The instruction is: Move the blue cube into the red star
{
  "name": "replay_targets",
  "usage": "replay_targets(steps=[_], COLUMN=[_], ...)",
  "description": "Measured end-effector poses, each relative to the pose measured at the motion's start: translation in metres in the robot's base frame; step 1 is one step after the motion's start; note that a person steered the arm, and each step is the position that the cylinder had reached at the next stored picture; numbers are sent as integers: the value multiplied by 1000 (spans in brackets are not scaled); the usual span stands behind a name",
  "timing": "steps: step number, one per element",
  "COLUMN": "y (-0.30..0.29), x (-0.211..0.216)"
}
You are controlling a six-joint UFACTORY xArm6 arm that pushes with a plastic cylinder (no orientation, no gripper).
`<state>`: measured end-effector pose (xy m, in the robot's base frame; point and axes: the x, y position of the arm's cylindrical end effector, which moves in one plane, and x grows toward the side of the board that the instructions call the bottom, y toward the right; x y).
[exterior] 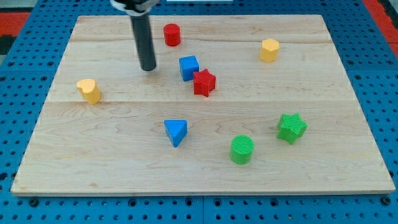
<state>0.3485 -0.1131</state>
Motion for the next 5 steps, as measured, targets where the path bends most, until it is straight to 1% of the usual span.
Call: replay_targets(steps=[1,2,3,4,5], y=[34,51,96,73,98], x=[-28,-37,-23,-5,-25])
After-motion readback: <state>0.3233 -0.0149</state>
